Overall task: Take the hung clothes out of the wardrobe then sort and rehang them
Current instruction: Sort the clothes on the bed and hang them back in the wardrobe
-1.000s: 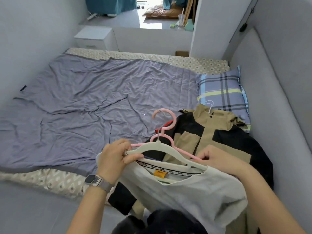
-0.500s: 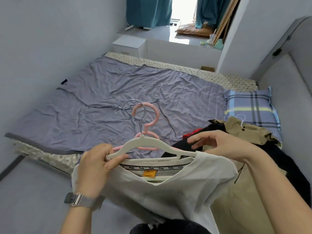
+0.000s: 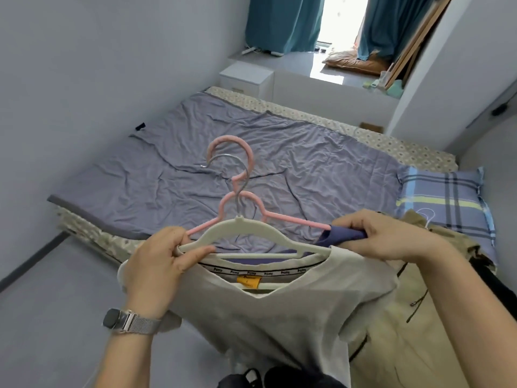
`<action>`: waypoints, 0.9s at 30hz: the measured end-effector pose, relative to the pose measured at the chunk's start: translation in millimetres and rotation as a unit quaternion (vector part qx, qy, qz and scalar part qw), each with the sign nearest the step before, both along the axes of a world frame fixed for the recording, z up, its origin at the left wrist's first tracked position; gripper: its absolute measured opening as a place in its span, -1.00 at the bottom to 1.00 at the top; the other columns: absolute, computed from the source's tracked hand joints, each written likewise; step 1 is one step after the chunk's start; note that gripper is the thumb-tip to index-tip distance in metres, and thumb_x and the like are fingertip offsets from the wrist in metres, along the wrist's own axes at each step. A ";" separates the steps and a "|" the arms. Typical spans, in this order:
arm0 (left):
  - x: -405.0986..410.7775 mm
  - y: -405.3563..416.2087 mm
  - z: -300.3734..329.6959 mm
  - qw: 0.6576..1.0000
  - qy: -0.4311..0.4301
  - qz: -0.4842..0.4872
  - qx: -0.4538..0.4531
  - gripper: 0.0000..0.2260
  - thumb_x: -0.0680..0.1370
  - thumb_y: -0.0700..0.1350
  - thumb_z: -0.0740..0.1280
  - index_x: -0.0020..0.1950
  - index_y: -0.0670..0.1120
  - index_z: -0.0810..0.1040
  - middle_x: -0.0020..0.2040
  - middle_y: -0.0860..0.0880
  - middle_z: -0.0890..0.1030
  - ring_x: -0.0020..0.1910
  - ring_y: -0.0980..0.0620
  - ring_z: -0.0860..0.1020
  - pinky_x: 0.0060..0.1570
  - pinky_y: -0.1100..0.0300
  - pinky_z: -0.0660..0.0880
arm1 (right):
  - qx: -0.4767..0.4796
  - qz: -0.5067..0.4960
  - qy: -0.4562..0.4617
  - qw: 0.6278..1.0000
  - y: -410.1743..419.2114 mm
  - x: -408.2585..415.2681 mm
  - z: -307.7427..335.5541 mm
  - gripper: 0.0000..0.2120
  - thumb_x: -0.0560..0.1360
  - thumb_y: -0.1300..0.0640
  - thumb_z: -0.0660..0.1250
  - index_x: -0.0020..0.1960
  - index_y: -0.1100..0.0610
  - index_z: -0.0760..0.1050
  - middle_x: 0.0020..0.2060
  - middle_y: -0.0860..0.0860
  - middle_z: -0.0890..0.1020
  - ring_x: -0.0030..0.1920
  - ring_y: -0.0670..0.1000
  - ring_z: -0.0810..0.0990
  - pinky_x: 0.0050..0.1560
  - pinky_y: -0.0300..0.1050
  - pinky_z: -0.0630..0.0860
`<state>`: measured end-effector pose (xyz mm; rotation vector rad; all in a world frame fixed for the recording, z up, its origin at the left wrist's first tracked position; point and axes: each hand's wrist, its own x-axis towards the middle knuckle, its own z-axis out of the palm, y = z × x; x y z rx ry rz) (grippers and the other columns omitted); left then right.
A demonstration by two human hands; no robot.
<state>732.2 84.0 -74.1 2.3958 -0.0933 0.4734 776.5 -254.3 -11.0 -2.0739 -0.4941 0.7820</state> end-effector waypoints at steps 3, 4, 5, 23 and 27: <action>-9.6 15.8 3.5 0.999 0.016 0.038 -0.017 -0.51 0.28 0.35 0.26 -0.41 -0.09 0.35 -0.34 -0.03 0.41 -0.34 0.02 0.38 -0.30 0.15 0.34 | 0.055 0.009 0.013 0.998 18.8 -3.7 1.8 -0.85 0.55 0.17 0.31 -0.09 0.07 0.66 -0.30 0.03 0.60 -0.28 -0.09 0.51 -0.23 -0.26 0.40; -14.5 21.3 5.6 0.998 0.017 0.056 -0.016 -0.51 0.28 0.36 0.27 -0.40 -0.09 0.38 -0.33 -0.02 0.43 -0.33 0.00 0.39 -0.30 0.05 0.36 | 0.077 0.000 0.012 0.997 25.5 -3.1 2.6 -0.82 0.55 0.12 0.30 -0.13 0.11 0.64 -0.34 0.03 0.54 -0.32 -0.08 0.45 -0.26 -0.27 0.36; -20.8 26.4 8.5 0.997 0.016 0.076 -0.015 -0.53 0.29 0.36 0.29 -0.39 -0.07 0.40 -0.32 0.00 0.45 -0.32 0.00 0.42 -0.31 -0.01 0.37 | 0.095 -0.004 0.008 0.995 32.2 -0.6 2.2 -0.75 0.55 0.04 0.28 -0.16 0.18 0.61 -0.35 0.04 0.48 -0.32 -0.05 0.40 -0.28 -0.27 0.33; -315.5 80.0 60.7 0.809 -0.029 0.585 0.050 -0.58 0.29 0.34 0.27 -0.43 -0.01 0.35 -0.32 0.01 0.45 -0.35 0.02 0.40 -0.27 -0.01 0.37 | 0.129 0.393 -0.272 0.869 308.9 -68.4 9.1 -0.38 0.37 -0.32 0.33 -0.42 0.18 0.17 -0.51 -0.03 0.17 -0.46 -0.08 0.15 -0.44 -0.19 0.09; -374.4 77.5 49.8 0.735 -0.019 0.672 0.088 -0.67 0.33 0.27 0.33 -0.32 0.00 0.52 -0.13 0.07 0.57 -0.15 -0.01 0.47 -0.06 -0.04 0.43 | 0.140 0.457 -0.208 0.853 359.1 -124.0 -8.9 -0.35 0.36 -0.31 0.37 -0.42 0.17 0.13 -0.48 0.00 0.14 -0.43 -0.07 0.13 -0.41 -0.12 0.07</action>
